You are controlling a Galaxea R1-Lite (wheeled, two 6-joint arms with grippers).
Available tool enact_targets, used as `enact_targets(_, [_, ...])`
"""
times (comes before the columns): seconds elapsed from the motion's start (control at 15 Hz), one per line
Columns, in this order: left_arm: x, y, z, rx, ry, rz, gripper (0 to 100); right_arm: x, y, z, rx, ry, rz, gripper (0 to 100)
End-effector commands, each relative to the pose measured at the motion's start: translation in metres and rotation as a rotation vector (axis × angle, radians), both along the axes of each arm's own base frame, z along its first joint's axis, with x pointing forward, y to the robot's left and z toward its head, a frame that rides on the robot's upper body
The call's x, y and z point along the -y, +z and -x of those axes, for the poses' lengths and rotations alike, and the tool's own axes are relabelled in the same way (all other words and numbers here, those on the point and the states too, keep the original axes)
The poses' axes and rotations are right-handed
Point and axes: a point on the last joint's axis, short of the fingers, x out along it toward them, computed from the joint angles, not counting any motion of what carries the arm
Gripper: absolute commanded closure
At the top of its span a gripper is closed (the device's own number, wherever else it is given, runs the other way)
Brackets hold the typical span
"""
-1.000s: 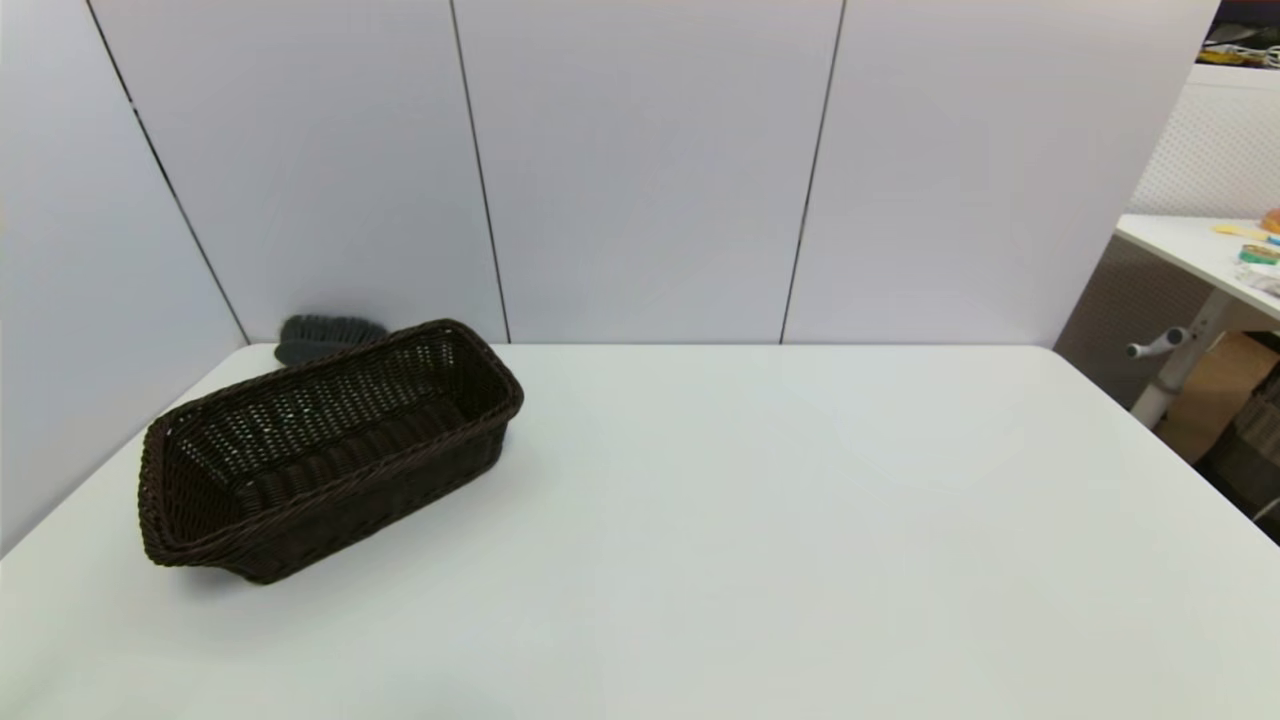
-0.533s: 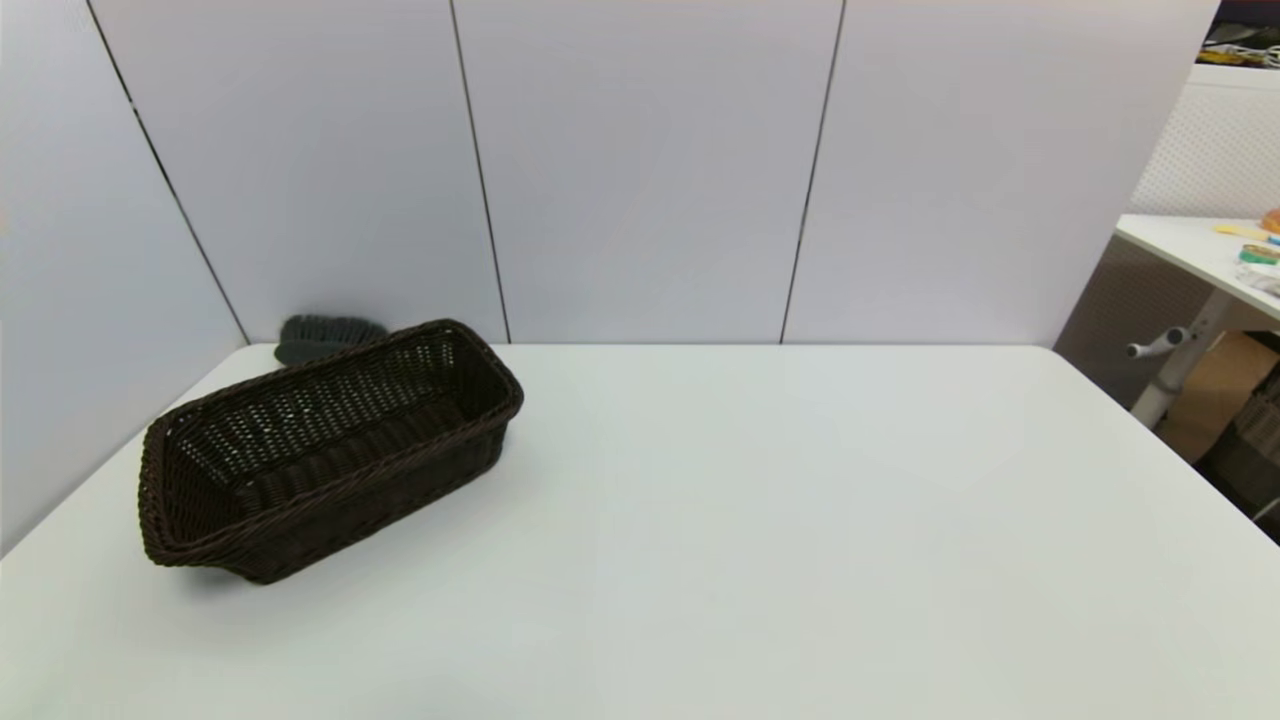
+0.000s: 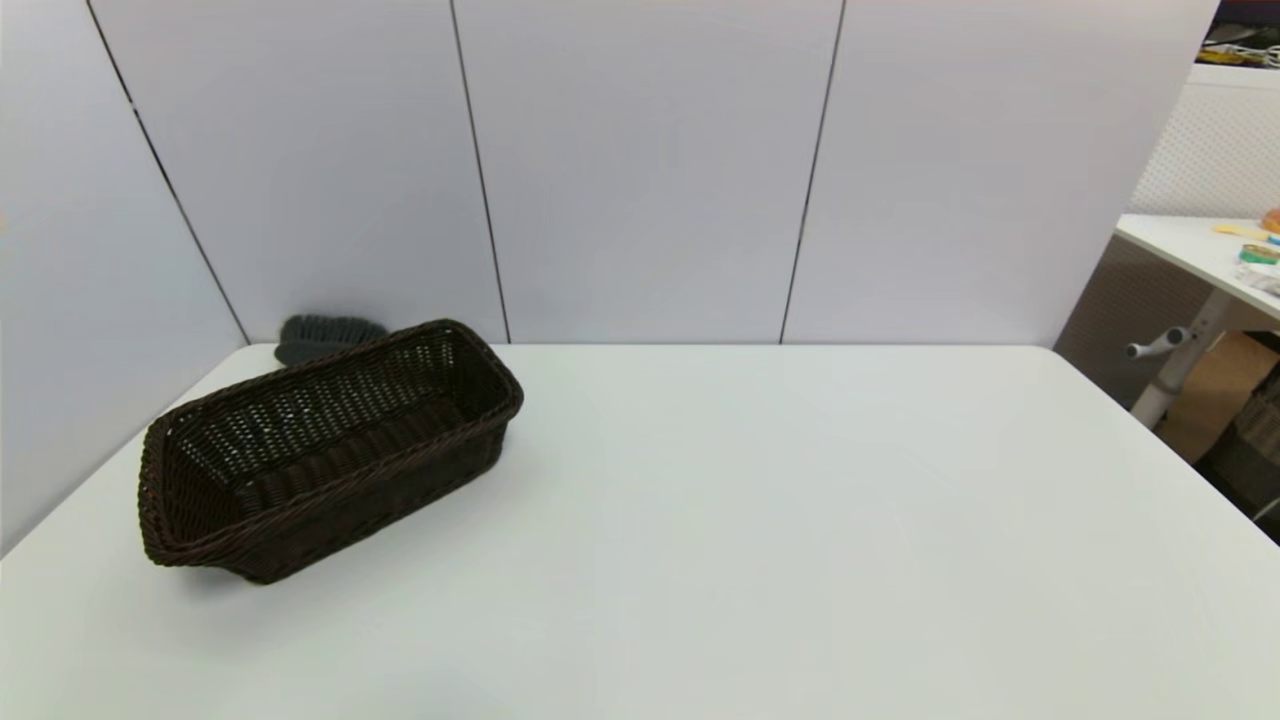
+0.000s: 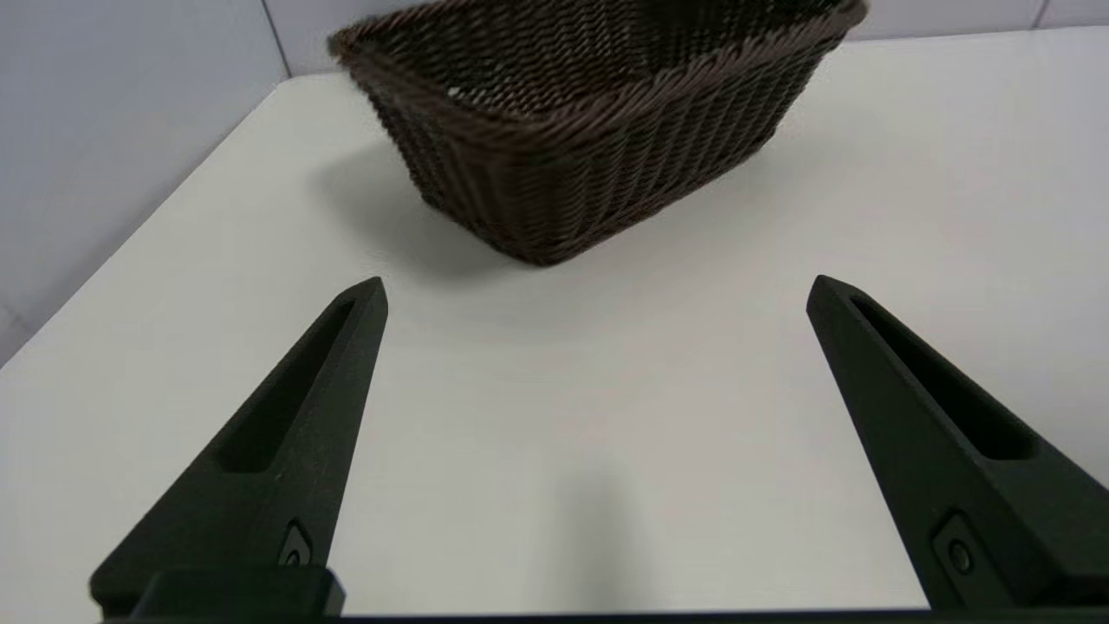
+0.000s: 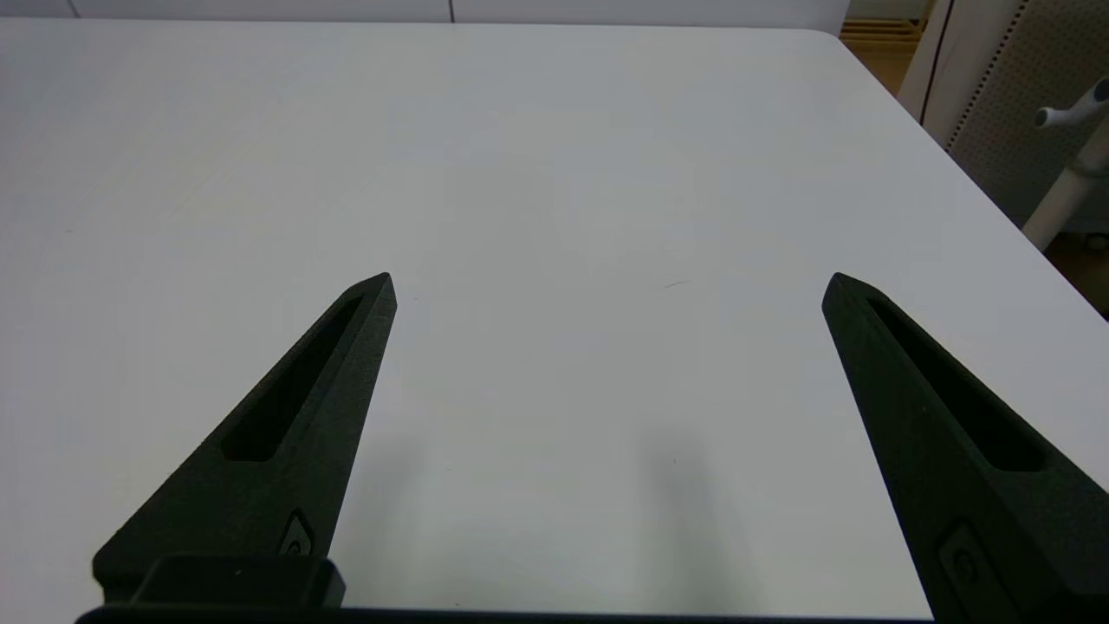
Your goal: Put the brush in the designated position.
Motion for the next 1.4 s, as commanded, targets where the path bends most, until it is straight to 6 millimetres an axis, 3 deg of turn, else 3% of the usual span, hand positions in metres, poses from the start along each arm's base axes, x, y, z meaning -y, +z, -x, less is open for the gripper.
enact_targets(0.07, [-0.0001, -0.0047, -0.0008, -0.024, 0.008, -0.015, 0, 0.0000, -0.0004, -0.0002, -0.002, 0.000, 0.001, 0])
enact_targets(0.4, [-0.0004, -0.0042, -0.0008, -0.021, 0.015, 0.059, 0, 0.0000, -0.0004, -0.0002, -0.002, 0.000, 0.001, 0])
enact_targets(1.4, [-0.0004, -0.0042, -0.0008, -0.021, 0.019, 0.061, 0, 0.0000, -0.0006, -0.0002, -0.004, 0.000, 0.004, 0])
